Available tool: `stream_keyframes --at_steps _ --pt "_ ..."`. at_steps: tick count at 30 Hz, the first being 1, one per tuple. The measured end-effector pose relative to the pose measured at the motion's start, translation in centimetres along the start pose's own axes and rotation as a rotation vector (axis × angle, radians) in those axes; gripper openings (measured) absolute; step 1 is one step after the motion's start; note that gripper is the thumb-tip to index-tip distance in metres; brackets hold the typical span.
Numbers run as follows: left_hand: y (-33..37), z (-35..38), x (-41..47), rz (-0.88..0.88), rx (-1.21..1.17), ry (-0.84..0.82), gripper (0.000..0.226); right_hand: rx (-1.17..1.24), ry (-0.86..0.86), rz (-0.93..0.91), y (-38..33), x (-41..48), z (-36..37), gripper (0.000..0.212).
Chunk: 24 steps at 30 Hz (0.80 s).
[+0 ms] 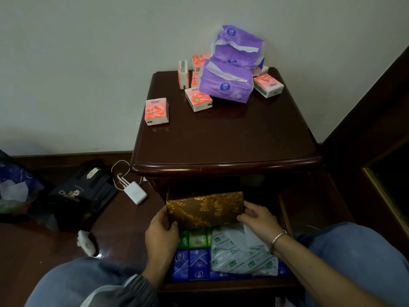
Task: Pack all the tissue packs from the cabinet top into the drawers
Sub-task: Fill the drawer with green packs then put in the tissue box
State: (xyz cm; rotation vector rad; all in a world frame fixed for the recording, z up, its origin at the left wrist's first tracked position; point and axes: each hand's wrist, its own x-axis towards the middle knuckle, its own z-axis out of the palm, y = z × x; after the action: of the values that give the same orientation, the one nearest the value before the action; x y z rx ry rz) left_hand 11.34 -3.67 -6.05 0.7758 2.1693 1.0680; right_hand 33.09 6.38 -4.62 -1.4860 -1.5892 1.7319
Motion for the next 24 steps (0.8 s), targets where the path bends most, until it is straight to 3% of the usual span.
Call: stream_keyframes --at_steps 15,24 --pt "-1.1 1.2 2.4 -0.05 -0.119 -0.212 0.073 0.025 -0.032 0.052 2.2 2.6 0.4 0.043" --pt "-0.9 0.8 3.2 -0.017 0.117 -0.227 0.072 -0.216 -0.07 0.071 1.4 3.6 -0.6 0.035"
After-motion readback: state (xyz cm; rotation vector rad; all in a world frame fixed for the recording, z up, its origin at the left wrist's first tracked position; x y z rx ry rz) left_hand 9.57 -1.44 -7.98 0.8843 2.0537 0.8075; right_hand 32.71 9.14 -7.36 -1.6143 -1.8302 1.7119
